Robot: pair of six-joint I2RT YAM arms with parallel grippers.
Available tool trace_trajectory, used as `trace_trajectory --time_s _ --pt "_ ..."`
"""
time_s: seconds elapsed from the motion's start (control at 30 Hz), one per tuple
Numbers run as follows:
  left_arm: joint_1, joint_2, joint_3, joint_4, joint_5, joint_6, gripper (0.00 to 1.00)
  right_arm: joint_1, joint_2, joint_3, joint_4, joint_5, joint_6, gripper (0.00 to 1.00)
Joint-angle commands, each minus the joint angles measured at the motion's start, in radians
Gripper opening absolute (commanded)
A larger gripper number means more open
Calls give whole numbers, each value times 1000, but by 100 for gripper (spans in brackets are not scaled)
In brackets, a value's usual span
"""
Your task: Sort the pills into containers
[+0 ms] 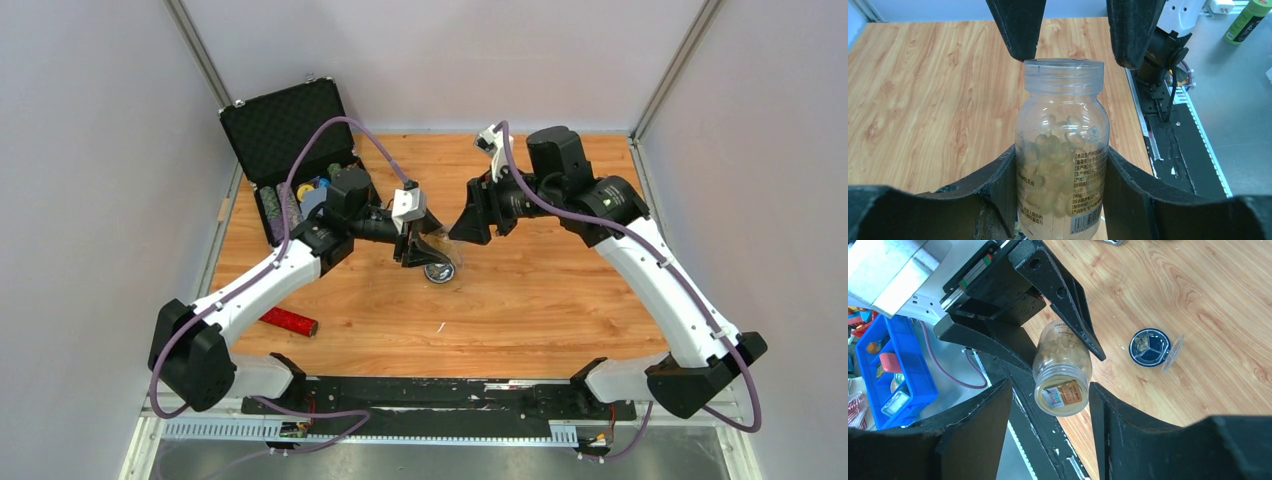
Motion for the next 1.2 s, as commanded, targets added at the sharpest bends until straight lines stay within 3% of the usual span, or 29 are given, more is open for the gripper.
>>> trace_trajectory --time_s 0.0,0.23,0.33,0.53,0.67,0.87,0.97,1.0,1.1,1.17 --pt "0 10 54 15 25 30 0 -1 12 -5 28 6 30 58" --pt "0 15 54 25 15 29 0 -1 3 -27 42 88 35 68" --pt "1 13 52 25 6 33 0 0 -4 -34 44 97 35 68" --pt "1 5 42 33 -25 35 0 19 4 -57 55 63 59 51" --pt "1 -2 18 76 -118 35 0 44 34 -67 73 77 148 39" --pt "1 -27 -46 217 -231 23 0 59 86 -31 121 199 481 19" --pt "0 -27 -57 250 -255 18 0 56 115 0 109 261 661 17" --pt "0 -25 -60 251 -258 18 0 55 122 5 106 277 723 22" --pt "0 -24 -64 244 -270 23 0 55 134 14 115 265 810 72" --pt "0 -26 -66 231 -272 25 0 50 130 34 120 270 778 93"
